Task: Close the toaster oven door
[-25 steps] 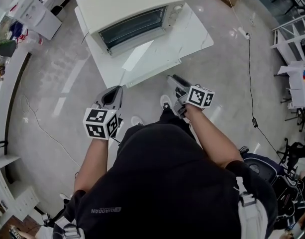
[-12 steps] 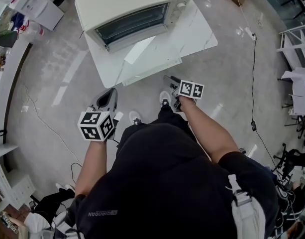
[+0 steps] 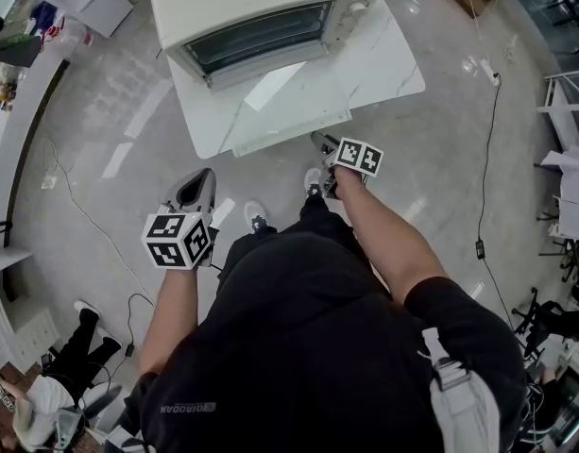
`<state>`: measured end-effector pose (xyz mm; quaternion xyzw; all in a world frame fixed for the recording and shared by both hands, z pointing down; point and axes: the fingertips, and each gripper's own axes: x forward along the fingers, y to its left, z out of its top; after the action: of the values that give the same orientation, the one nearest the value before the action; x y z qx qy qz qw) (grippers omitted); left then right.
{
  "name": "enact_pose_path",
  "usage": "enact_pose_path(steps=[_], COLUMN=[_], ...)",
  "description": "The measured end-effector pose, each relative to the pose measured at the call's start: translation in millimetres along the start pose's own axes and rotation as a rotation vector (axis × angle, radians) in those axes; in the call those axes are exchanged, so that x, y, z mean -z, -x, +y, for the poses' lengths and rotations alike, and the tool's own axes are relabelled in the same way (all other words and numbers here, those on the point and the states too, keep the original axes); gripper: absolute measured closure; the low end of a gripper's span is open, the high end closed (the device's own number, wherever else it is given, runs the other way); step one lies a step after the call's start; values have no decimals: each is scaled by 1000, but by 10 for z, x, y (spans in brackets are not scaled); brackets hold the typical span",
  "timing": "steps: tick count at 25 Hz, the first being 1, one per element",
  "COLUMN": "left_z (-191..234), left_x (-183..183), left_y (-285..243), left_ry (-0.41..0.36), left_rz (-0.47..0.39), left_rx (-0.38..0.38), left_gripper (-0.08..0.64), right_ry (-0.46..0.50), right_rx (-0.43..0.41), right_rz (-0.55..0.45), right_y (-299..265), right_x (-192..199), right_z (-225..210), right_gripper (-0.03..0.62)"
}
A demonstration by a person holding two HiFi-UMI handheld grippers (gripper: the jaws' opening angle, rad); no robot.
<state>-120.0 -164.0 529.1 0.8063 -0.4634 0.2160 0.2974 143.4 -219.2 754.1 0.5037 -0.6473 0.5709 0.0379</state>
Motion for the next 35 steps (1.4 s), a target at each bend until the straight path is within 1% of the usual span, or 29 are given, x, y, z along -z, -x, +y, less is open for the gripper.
enact_pose_path(steps=[5, 9, 12, 15, 20, 25, 33, 35], left_z=[25, 7, 12, 34, 19, -5, 63, 64], left_x=[-18, -42, -74, -102, -150, -235, -306, -321], left_y=[48, 80, 97, 78, 26, -27, -49, -45], left_ry=[-5, -12, -20, -26, -41, -56, -64, -70], left_rz=[2, 1, -2, -2, -3, -12, -28, -32], left_rx=[-30, -37, -42, -45, -30, -12, -11, -11], left_gripper=[557, 557, 557, 557, 557, 557, 557, 557], right_ry=[22, 17, 10, -7, -18, -41, -50, -48], right_rx=[25, 17, -5, -43, -88, -182, -316, -343], right_rz=[17, 4, -7, -15, -28, -68, -128, -143], right_y=[-81, -84, -65, -61, 6, 137, 265, 304], right_x=[-28, -25, -15, -28, -56, -201, -484, -561], right_z=[-22, -23, 26, 113, 239, 523, 1005, 1121], right_gripper=[377, 377, 377, 377, 377, 377, 379, 395])
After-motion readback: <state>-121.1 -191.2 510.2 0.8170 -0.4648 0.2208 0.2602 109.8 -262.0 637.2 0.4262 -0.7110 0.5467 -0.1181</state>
